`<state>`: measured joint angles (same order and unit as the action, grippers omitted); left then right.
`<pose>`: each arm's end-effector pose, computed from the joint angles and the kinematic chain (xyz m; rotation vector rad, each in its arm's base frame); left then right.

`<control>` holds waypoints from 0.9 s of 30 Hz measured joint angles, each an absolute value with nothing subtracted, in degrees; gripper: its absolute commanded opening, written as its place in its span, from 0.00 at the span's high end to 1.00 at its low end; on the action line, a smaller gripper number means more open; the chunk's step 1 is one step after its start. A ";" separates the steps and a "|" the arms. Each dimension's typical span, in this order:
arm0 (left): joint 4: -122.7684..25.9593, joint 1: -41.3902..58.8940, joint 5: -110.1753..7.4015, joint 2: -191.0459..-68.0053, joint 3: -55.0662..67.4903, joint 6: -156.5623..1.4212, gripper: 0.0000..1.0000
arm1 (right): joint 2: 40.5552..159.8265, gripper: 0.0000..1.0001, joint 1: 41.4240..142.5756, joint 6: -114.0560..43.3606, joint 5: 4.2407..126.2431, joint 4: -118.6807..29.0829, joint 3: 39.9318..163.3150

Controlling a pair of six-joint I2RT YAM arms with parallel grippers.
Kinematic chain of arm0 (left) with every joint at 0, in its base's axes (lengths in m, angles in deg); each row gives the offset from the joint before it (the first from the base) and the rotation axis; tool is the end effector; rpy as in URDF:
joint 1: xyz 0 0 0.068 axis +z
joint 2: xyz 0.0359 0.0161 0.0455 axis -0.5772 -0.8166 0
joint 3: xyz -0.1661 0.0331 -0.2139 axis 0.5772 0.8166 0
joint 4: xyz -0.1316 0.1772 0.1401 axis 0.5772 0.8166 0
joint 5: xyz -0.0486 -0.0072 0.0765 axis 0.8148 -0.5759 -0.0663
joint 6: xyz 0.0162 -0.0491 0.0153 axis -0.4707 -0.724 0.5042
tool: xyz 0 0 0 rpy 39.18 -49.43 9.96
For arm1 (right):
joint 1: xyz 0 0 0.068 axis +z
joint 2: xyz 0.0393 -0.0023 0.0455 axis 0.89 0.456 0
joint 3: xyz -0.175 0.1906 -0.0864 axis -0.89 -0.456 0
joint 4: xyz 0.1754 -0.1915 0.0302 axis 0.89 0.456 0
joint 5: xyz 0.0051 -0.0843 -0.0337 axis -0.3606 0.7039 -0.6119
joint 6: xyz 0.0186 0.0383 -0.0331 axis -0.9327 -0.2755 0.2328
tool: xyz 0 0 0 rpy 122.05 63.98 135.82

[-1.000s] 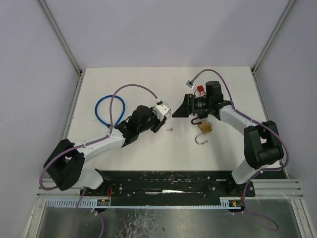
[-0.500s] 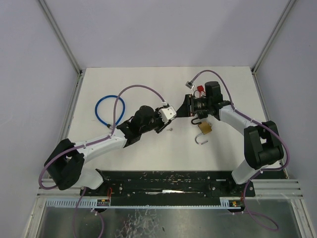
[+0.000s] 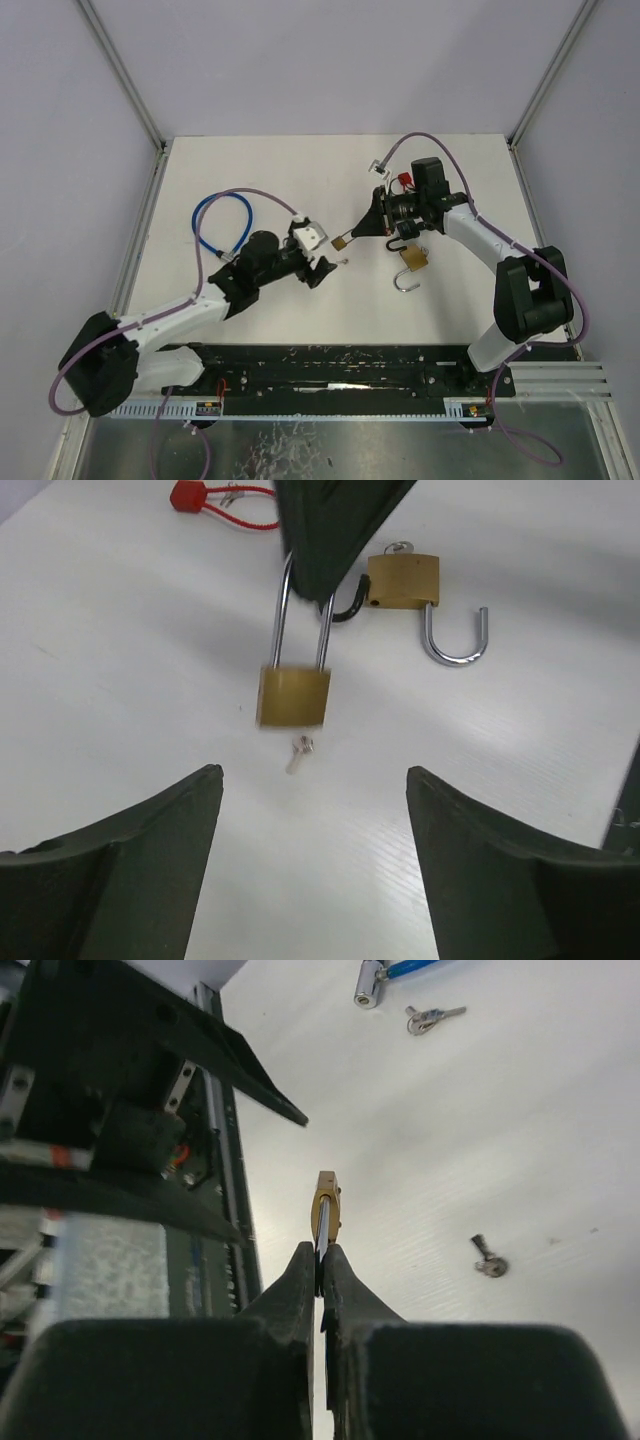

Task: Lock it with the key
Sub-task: Adjust the lock.

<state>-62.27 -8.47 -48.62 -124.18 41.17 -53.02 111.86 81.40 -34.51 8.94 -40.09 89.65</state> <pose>0.1922 -0.1935 0.2476 1.0174 1.6003 -0.5480 0.3216 0.1415 0.2599 -0.8749 1.9205 1.4471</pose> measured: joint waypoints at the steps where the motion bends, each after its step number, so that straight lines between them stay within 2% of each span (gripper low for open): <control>1: -63.82 -7.51 -47.18 -121.84 43.68 -54.96 0.23 | 111.71 1.00 81.40 -30.80 8.83 -37.89 90.70; 5: -69.79 -1.94 -41.78 -113.69 53.10 -63.36 0.23 | 110.79 1.00 81.40 -16.37 8.59 -29.76 94.06; 10: -75.08 -0.98 -37.52 -115.09 54.52 -69.94 0.26 | 110.48 1.00 81.44 -0.83 5.75 -20.95 96.79; 15: -82.59 -1.00 -34.04 -122.48 52.97 -75.20 0.35 | 110.02 1.00 81.86 12.79 1.97 -11.37 98.04; 20: -85.54 -1.00 -29.65 -130.02 48.08 -78.04 0.48 | 108.87 1.00 82.45 18.27 0.72 -7.02 98.04; 23: -86.94 -1.00 -26.46 -133.06 45.17 -79.47 0.64 | 108.54 1.00 82.49 19.13 0.42 -6.81 98.04; 26: -88.47 -1.00 -22.41 -135.18 43.64 -80.73 0.94 | 108.52 1.00 82.49 19.15 0.26 -6.85 98.04; 27: -89.09 -1.00 -21.13 -135.90 43.29 -81.10 0.99 | 108.52 1.00 82.49 19.17 0.33 -6.89 98.04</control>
<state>-89.09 -1.00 -21.13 -135.90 43.29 -81.10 108.52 82.49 19.17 0.33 -6.89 98.04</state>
